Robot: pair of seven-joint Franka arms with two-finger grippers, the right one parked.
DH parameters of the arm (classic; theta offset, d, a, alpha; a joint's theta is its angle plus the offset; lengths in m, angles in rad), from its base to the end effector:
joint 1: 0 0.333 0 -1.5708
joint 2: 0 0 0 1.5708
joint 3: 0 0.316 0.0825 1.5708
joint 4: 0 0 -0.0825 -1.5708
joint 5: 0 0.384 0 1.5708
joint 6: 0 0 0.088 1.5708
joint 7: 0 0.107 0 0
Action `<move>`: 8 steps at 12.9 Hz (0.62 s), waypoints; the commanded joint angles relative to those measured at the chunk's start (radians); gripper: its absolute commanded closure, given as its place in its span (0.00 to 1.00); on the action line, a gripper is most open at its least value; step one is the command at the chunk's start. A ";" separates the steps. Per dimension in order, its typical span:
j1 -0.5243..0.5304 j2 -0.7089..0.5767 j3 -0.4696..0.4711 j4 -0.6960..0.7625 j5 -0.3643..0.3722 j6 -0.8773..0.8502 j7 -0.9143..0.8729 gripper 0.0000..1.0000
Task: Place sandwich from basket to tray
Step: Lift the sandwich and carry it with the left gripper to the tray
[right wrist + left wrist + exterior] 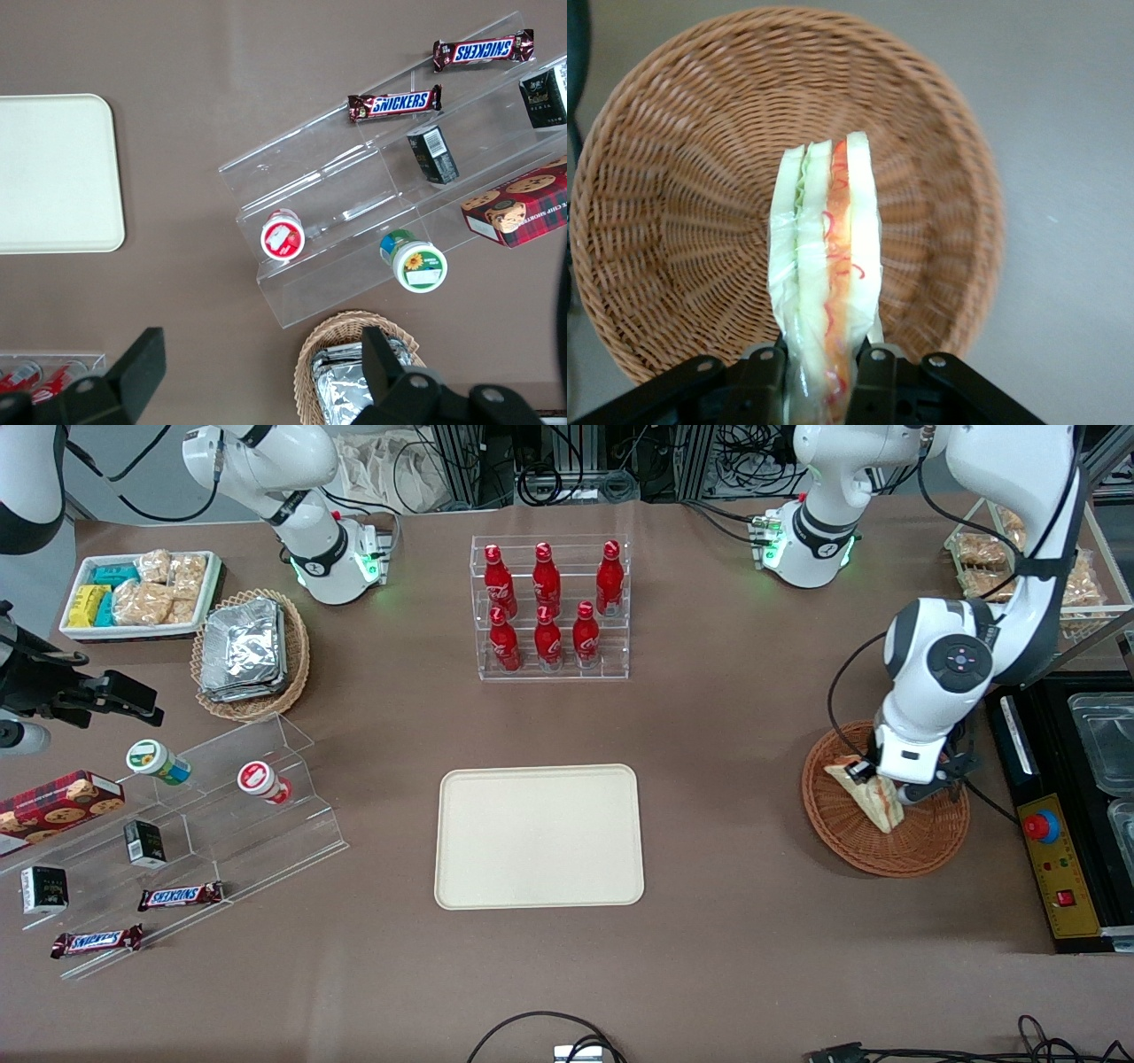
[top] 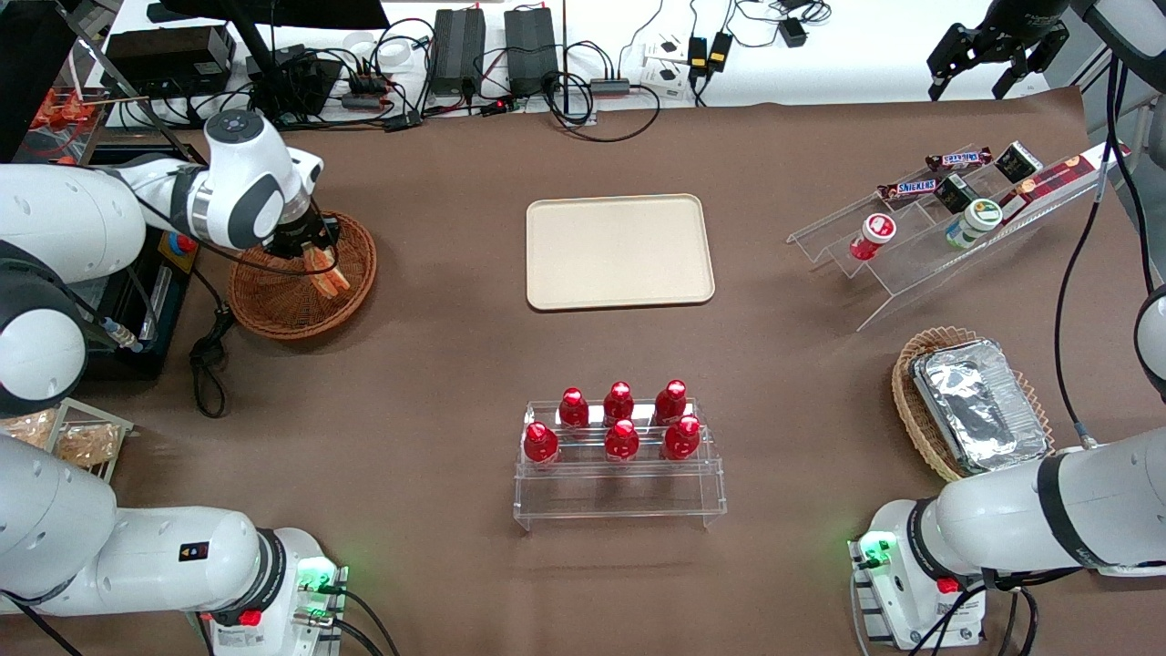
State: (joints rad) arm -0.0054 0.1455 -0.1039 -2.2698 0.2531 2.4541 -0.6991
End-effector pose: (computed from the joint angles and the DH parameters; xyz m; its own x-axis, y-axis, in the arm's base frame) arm 0.5331 -0.0585 0.2983 0.9175 0.3799 0.1177 0.3915 -0.9148 -0.0994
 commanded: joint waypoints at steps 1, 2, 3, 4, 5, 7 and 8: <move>-0.038 -0.015 -0.003 0.064 0.015 -0.087 0.132 0.78; -0.038 -0.015 -0.025 0.093 0.002 -0.116 0.191 0.78; -0.038 -0.012 -0.049 0.125 -0.006 -0.133 0.226 0.78; -0.038 -0.011 -0.080 0.142 -0.026 -0.135 0.236 0.77; -0.038 -0.006 -0.109 0.163 -0.035 -0.135 0.236 0.77; -0.038 0.011 -0.175 0.223 -0.043 -0.171 0.236 0.77; -0.038 0.043 -0.210 0.286 -0.043 -0.217 0.234 0.77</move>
State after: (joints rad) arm -0.0402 0.1422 -0.2711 -2.0852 0.2280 2.3117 -0.4849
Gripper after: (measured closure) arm 0.771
